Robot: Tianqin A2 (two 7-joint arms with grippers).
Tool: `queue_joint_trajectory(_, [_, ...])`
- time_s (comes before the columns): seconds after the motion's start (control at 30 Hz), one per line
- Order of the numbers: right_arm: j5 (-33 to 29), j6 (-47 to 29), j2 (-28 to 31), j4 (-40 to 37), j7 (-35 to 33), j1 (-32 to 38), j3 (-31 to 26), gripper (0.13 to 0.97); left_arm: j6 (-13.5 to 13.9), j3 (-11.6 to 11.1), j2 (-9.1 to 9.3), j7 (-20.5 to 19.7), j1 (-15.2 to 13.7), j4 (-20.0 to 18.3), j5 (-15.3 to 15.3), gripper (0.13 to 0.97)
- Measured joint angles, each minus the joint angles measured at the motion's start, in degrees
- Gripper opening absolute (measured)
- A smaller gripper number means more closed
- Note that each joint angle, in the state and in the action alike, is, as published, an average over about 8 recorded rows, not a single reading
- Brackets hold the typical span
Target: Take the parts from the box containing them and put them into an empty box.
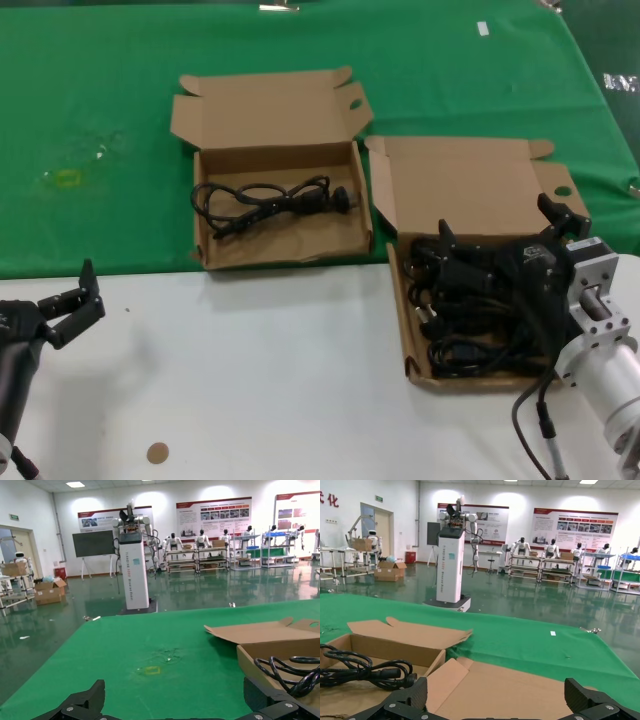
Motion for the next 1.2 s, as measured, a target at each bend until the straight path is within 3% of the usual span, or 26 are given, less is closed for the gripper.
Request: queue_joint_trajectory(1.2, [0.0, 0.0, 0.0, 0.0, 0.0, 0.0, 0.0, 0.966, 0.0, 0.0, 0.00, 0.0, 0.0, 0.0, 0.0, 0.966])
